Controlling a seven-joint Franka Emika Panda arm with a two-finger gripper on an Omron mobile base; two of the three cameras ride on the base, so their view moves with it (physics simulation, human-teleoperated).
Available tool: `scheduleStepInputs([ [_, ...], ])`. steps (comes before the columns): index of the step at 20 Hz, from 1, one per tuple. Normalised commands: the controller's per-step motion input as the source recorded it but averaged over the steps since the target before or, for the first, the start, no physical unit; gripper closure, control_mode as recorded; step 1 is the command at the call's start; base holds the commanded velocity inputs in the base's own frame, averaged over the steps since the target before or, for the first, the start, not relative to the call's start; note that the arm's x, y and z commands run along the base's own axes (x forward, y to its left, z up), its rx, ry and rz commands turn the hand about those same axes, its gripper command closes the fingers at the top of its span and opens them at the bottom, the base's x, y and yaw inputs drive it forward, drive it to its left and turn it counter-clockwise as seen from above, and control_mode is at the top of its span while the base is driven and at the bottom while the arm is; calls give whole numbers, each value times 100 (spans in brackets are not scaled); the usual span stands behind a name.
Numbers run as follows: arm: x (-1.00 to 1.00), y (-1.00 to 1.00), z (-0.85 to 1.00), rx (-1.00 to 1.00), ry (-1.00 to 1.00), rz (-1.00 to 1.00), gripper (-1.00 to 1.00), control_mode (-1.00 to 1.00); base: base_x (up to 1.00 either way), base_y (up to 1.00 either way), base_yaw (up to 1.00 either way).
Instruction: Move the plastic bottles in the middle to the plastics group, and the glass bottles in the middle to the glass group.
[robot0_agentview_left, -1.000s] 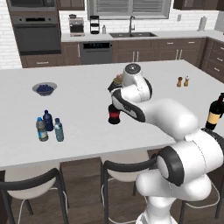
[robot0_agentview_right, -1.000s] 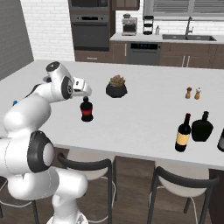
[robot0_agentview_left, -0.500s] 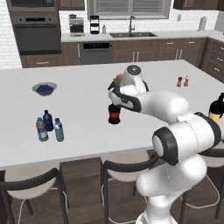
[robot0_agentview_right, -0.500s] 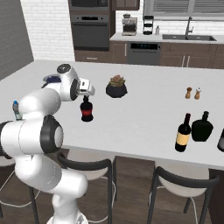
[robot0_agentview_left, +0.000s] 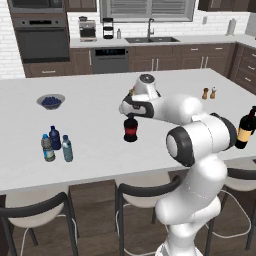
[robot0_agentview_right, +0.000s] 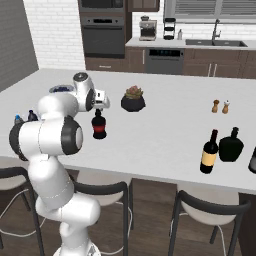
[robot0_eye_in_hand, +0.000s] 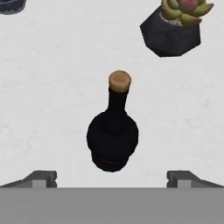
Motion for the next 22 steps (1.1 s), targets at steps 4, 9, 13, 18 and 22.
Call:
scheduleStepInputs([
  [4, 34, -2, -20, 0, 1, 6, -100, -100, 0, 0, 0],
  [9, 29, 0, -25, 0, 0, 7, -100, -100, 0, 0, 0],
  [13, 28, 0, -26, 0, 0, 5, -100, -100, 0, 0, 0],
  [18, 32, 0, -16, 0, 0, 5, -100, -100, 0, 0, 0],
  [22, 19, 5, -9, 0, 0, 6, -100, -100, 0, 0, 0],
])
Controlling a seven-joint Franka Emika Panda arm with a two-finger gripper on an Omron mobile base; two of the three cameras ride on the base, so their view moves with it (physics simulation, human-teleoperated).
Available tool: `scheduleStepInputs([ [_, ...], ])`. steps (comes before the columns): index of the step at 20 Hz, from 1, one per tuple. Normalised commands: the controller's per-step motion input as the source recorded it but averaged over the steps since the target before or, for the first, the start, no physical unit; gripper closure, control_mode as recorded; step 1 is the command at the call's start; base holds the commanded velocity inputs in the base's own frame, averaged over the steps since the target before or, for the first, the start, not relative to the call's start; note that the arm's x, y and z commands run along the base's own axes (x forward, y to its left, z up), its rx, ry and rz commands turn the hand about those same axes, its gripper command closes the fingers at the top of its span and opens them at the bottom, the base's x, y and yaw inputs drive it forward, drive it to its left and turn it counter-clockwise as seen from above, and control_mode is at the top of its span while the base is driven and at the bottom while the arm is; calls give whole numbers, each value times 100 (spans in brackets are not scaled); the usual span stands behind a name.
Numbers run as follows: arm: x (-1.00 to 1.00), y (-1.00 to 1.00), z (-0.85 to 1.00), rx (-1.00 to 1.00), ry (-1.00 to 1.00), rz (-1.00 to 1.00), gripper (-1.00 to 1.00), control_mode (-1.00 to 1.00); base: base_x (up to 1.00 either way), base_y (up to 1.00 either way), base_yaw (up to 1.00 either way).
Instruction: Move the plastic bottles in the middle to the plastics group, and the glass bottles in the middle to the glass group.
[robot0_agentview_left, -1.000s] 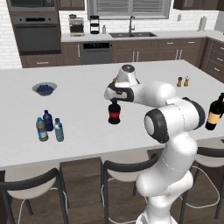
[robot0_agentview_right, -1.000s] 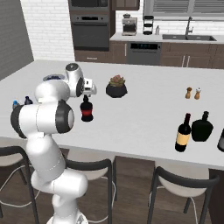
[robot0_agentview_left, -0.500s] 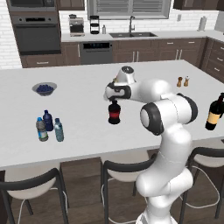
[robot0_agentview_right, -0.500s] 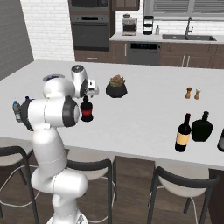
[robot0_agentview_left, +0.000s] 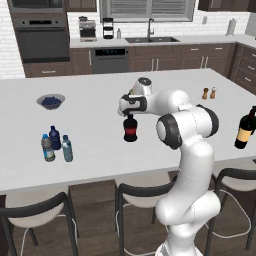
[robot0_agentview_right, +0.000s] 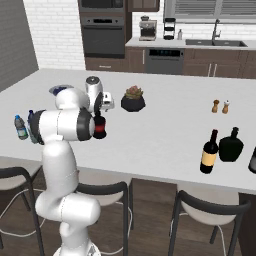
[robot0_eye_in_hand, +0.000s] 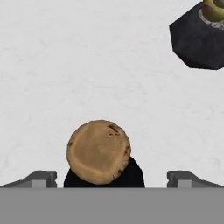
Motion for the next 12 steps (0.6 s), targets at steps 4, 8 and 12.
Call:
scheduleStepInputs([
  [4, 9, 10, -13, 0, 0, 6, -100, -100, 0, 0, 0],
  [8, 8, 6, -13, 0, 0, 5, -100, -100, 0, 0, 0],
  [12, 0, 0, -5, 0, -5, 5, -100, -100, 0, 0, 0],
])
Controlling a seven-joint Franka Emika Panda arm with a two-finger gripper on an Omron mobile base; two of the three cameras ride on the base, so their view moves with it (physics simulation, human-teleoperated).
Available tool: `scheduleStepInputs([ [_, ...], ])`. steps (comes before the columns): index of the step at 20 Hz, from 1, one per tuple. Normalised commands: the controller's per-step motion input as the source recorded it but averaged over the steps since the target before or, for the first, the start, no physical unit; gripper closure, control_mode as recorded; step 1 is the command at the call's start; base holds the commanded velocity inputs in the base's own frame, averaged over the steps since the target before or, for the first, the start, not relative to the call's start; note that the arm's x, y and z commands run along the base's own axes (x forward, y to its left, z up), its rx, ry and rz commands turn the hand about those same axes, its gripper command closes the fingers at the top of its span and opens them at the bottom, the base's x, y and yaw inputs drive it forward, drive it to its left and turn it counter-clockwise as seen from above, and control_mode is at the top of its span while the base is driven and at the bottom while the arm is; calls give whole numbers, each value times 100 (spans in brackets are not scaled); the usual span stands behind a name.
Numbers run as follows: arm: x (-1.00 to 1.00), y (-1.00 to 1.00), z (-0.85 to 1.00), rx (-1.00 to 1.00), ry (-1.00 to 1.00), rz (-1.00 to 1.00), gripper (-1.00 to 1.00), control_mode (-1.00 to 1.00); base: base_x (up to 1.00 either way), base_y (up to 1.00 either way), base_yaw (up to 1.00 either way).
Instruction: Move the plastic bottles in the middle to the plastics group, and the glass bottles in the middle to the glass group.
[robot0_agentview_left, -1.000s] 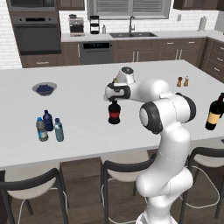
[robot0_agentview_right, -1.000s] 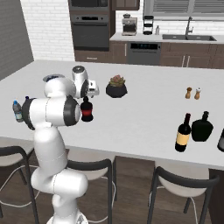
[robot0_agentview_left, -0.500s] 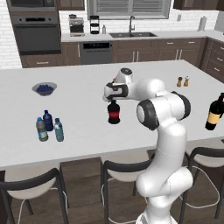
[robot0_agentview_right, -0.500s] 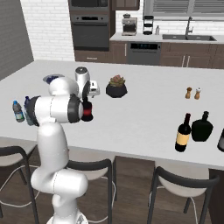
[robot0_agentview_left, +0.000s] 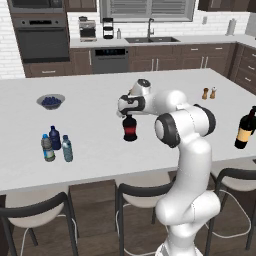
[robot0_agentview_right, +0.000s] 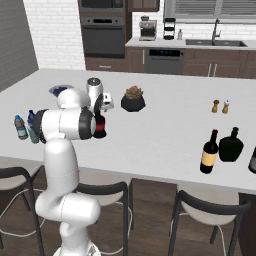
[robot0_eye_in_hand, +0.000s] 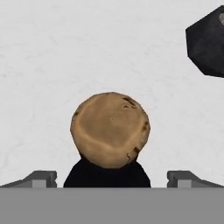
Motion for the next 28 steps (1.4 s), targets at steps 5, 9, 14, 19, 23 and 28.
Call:
scheduleStepInputs([
  [5, 0, 0, -2, 0, -6, 6, 100, -100, 0, 0, 0],
  [9, 2, 1, -2, 1, -1, 4, 100, -100, 0, 0, 0],
  [14, 0, -2, -1, 7, 0, 3, 100, -100, 0, 0, 0],
  [19, -11, -20, 0, 5, 0, 2, 100, -100, 0, 0, 0],
  [23, -50, -39, 26, 0, 0, 0, 100, -100, 0, 0, 0],
  [28, -68, -53, 46, -2, -16, -1, 100, -100, 0, 0, 0],
])
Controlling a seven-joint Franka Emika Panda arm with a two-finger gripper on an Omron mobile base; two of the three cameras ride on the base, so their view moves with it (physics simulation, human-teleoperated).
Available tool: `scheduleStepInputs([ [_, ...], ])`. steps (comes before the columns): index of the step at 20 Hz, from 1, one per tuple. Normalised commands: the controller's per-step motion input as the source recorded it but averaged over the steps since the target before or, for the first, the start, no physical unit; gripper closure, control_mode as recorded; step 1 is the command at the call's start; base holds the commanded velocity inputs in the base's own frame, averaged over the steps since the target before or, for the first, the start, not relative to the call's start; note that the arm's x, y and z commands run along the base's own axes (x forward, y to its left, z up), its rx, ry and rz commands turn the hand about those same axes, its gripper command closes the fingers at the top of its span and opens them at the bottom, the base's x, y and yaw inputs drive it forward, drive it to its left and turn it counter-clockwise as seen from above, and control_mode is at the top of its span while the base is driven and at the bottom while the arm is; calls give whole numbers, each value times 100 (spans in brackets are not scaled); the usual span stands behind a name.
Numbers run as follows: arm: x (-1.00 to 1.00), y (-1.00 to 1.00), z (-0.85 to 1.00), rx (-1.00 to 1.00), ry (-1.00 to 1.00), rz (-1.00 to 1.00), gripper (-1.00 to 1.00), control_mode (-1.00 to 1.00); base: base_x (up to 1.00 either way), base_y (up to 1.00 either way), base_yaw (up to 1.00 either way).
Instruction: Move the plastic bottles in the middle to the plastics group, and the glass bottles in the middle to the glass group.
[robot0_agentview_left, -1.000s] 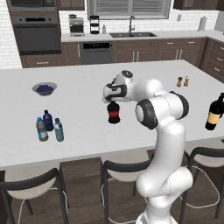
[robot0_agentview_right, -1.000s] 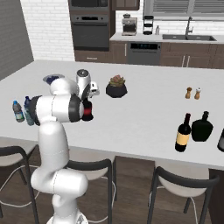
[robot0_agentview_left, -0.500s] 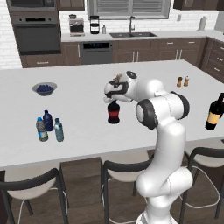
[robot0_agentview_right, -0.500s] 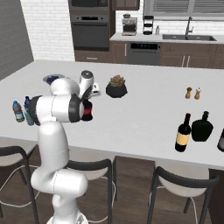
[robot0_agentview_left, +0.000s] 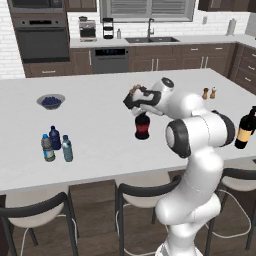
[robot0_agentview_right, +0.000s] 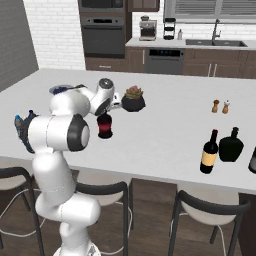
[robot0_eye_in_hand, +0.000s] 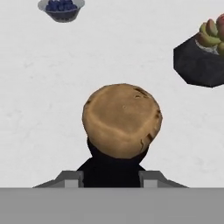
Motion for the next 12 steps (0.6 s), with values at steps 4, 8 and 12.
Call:
scheduleStepInputs([
  [4, -51, -65, 38, -13, -33, -12, 100, -100, 0, 0, 0],
  [8, -40, -81, 33, -11, -23, -18, 100, -100, 0, 0, 0],
  [12, -40, -92, 29, -3, -11, -19, 100, -100, 0, 0, 0],
])
